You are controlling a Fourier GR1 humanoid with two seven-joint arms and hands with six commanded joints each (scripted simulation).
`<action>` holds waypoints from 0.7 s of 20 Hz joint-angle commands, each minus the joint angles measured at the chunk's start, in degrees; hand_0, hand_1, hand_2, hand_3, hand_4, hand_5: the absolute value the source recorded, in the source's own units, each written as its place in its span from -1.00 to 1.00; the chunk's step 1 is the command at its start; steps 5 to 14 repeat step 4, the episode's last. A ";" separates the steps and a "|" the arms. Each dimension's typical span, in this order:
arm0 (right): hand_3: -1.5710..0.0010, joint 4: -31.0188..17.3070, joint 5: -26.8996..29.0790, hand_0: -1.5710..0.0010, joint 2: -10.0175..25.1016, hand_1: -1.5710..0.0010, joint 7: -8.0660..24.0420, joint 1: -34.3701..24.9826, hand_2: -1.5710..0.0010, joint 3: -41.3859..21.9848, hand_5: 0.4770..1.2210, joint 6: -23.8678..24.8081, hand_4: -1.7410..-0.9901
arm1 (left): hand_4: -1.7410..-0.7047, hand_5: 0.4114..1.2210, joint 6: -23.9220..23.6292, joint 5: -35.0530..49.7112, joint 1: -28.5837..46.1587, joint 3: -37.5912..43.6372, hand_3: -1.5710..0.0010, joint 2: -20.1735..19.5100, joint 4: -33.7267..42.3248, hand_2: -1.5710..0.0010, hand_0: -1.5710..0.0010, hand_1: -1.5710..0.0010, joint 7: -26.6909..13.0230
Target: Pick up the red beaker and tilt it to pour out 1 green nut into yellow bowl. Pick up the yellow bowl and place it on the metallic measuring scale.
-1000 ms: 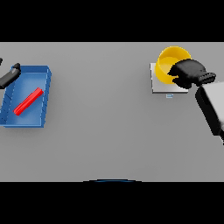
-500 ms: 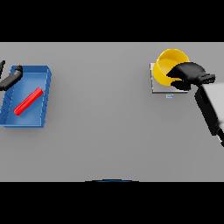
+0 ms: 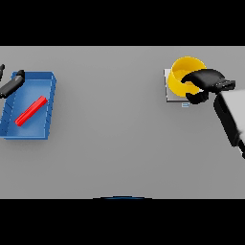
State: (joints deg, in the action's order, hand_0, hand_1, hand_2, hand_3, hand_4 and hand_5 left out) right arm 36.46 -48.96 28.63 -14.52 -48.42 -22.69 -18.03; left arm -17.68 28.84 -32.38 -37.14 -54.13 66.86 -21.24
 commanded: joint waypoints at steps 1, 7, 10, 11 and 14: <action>0.55 0.29 0.08 0.90 -0.20 0.84 1.15 0.47 0.74 0.00 -0.13 -0.46 -0.17 | 0.97 -0.29 0.02 -0.01 -0.31 0.01 1.00 0.29 -0.39 1.00 1.00 1.00 -0.23; 0.65 1.45 0.67 0.95 0.32 0.92 1.60 1.24 0.87 0.36 -0.24 -1.31 -0.12 | 0.97 -0.30 0.21 -0.06 -0.11 -0.06 1.00 -0.19 0.20 1.00 1.00 1.00 -0.02; 0.65 1.45 0.67 0.95 0.32 0.92 1.60 1.24 0.87 0.36 -0.24 -1.31 -0.12 | 0.97 -0.30 0.21 -0.06 -0.11 -0.06 1.00 -0.19 0.20 1.00 1.00 1.00 -0.02; 0.65 1.45 0.67 0.95 0.32 0.92 1.60 1.24 0.87 0.36 -0.24 -1.31 -0.12 | 0.97 -0.30 0.21 -0.06 -0.11 -0.06 1.00 -0.19 0.20 1.00 1.00 1.00 -0.02; 0.65 1.45 0.67 0.95 0.32 0.92 1.60 1.24 0.87 0.36 -0.24 -1.31 -0.12 | 0.97 -0.30 0.21 -0.06 -0.11 -0.06 1.00 -0.19 0.20 1.00 1.00 1.00 -0.02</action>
